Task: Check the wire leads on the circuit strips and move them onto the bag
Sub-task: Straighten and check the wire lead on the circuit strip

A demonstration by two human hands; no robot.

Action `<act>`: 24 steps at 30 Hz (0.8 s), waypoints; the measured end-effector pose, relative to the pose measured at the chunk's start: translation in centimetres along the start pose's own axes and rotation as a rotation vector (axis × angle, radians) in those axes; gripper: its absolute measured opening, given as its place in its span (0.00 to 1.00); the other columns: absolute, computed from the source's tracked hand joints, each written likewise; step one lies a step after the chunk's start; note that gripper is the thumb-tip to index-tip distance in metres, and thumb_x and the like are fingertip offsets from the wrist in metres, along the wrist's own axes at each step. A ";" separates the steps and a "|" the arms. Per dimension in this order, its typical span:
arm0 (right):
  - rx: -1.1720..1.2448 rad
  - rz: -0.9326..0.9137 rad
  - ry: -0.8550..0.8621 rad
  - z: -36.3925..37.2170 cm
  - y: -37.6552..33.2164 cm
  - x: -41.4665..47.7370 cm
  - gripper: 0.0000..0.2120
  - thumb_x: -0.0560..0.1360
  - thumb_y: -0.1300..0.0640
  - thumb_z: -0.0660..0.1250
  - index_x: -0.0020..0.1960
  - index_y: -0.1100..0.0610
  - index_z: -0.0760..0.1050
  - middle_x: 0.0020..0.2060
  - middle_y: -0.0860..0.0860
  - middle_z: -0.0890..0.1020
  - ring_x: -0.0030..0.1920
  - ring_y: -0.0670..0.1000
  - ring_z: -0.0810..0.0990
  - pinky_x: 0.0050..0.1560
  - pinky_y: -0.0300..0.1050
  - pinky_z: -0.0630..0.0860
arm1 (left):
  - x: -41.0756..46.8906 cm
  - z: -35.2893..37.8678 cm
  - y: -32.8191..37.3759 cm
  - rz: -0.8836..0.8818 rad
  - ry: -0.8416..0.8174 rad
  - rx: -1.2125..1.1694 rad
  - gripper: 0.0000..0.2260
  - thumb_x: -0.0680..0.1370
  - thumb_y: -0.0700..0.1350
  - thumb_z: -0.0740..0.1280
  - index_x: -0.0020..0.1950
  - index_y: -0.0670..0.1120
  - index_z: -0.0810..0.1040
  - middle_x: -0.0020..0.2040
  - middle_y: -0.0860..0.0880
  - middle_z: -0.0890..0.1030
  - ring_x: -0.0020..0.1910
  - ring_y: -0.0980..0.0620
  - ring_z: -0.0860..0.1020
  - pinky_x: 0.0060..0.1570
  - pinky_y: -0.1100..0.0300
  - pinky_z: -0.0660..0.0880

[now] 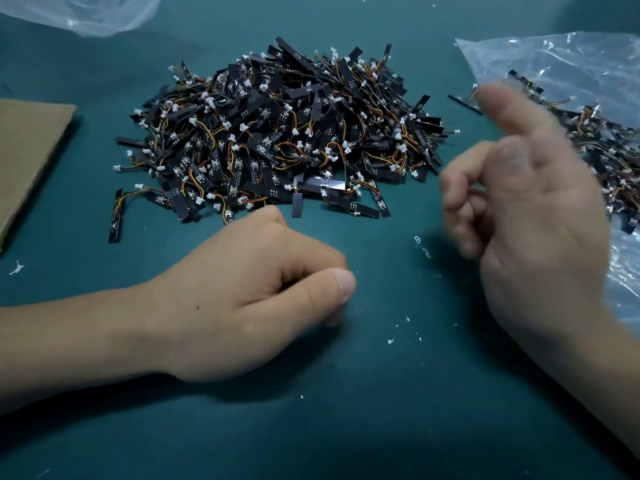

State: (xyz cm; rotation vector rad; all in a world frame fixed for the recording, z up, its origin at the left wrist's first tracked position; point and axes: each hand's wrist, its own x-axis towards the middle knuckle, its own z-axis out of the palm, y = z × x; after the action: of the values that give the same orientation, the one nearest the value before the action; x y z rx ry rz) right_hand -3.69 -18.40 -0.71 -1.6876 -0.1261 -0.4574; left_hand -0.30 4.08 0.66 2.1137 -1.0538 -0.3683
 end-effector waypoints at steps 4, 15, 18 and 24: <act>-0.339 -0.003 -0.132 0.0 0.2 -0.1 0.11 0.80 0.58 0.66 0.62 0.52 0.79 0.40 0.45 0.78 0.37 0.45 0.75 0.43 0.34 0.70 | 0.2 -0.3 -0.2 0.018 -0.062 0.151 0.20 0.81 0.56 0.56 0.37 0.48 0.78 0.28 0.51 0.75 0.29 0.48 0.72 0.51 0.67 0.61; -0.867 -0.053 -0.342 1.0 0.1 -0.3 0.16 0.79 0.50 0.64 0.66 0.49 0.80 0.61 0.42 0.77 0.65 0.47 0.73 0.65 0.43 0.62 | 0.1 -0.1 -0.4 0.061 -0.050 0.178 0.17 0.80 0.56 0.58 0.39 0.51 0.81 0.29 0.51 0.77 0.30 0.50 0.74 0.50 0.65 0.61; -0.716 -0.116 -0.228 0.7 0.1 -0.3 0.11 0.78 0.57 0.70 0.60 0.52 0.82 0.55 0.44 0.80 0.58 0.43 0.79 0.61 0.36 0.70 | 0.0 -0.1 -0.4 0.069 -0.012 0.166 0.15 0.80 0.55 0.59 0.41 0.52 0.81 0.30 0.52 0.78 0.31 0.50 0.73 0.49 0.70 0.62; -0.438 -0.107 -0.090 0.2 0.1 -0.5 0.13 0.79 0.63 0.70 0.57 0.46 0.79 0.44 0.42 0.82 0.43 0.49 0.80 0.46 0.38 0.75 | 0.2 0.0 -0.7 -0.039 0.151 -0.199 0.06 0.77 0.53 0.63 0.50 0.53 0.68 0.31 0.50 0.77 0.28 0.48 0.74 0.31 0.58 0.70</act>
State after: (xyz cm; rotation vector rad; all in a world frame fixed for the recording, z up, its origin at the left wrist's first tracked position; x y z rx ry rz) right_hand -4.03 -18.12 -1.02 -2.1396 -0.1930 -0.5152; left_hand 0.21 4.24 0.15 1.9536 -0.8534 -0.3134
